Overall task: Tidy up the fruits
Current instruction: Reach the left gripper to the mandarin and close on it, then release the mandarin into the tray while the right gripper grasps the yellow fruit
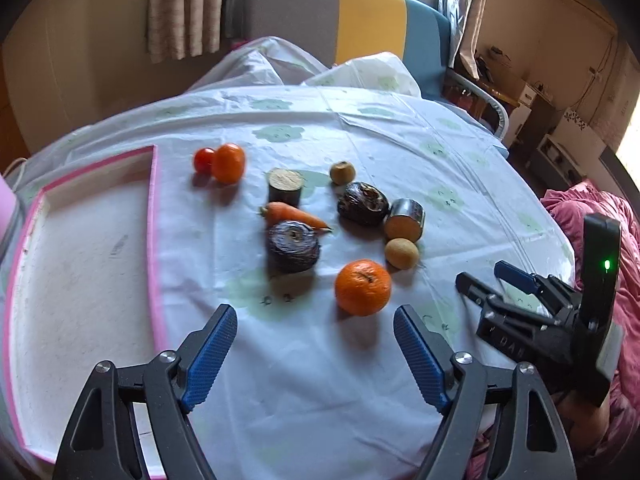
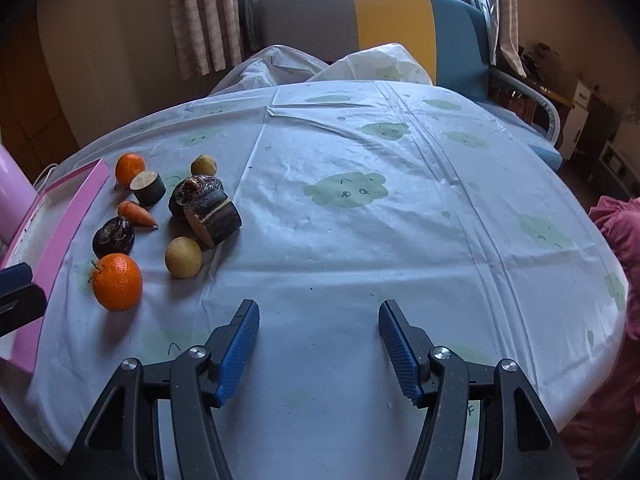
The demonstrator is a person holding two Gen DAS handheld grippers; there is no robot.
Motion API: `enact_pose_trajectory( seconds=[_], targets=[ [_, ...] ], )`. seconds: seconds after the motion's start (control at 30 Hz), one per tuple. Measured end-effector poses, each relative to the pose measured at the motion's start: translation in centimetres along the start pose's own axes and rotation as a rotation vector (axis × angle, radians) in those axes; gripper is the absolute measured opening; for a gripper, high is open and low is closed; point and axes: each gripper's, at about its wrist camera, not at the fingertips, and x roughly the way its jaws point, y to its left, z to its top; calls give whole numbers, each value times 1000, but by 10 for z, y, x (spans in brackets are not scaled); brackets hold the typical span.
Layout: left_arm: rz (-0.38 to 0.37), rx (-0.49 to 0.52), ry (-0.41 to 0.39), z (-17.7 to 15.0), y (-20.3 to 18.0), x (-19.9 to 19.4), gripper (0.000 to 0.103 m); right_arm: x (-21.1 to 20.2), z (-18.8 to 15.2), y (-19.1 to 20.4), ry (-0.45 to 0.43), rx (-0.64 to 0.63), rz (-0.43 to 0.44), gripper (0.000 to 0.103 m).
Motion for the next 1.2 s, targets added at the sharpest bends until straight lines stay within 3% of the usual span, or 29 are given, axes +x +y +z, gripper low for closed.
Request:
enact_pose_trajectory(
  seconds=[0.1, 0.27, 0.3, 0.33, 0.37, 0.5, 0.57, 0.63, 0.67, 0.8, 0.97, 1.07, 1.1, 1.13, 1.2],
  targets=[
    [-18, -9, 27, 5, -7, 15, 62, 1, -3, 0, -15, -22, -3, 65],
    [-21, -4, 51, 13, -18, 36, 61, 3, -7, -2, -25, -29, 38, 77],
    [-21, -2, 63, 14, -19, 41, 58, 4, -7, -1, -25, -32, 54, 85],
    [-23, -1, 71, 14, -20, 45, 52, 5, -8, 0, -25, -43, 76, 95],
    [-35, 1, 77, 13, -20, 48, 40, 6, -9, 4, -26, -68, 83, 97],
    [-59, 5, 58, 8, -14, 42, 40, 5, -11, 7, -33, -85, 78, 98],
    [-57, -4, 36, 4, -7, 32, 39, 3, -9, 9, -24, -97, 67, 93],
    [-51, -7, 5, 2, -2, 18, 39, -3, -7, 11, -37, -89, 76, 58],
    [-44, -5, -15, 1, 2, 10, 39, -7, -6, 13, -44, -83, 90, 53],
    [-9, -35, -88, 1, 22, -19, 39, -12, 5, 32, -48, -70, 215, 53],
    [103, -138, -143, 1, 72, -46, 39, 3, 18, 56, -13, -42, 258, 52],
    [207, -222, -150, -6, 112, -54, 40, 16, 24, 64, 5, -48, 235, 44],
    [239, -245, -144, -8, 125, -55, 40, 21, 26, 66, 18, -49, 229, 33],
    [273, -285, -136, -12, 139, -56, 40, 24, 27, 66, 21, -50, 221, 28],
    [317, -356, -118, -20, 163, -57, 40, 27, 29, 68, 20, -64, 213, 27]
  ],
)
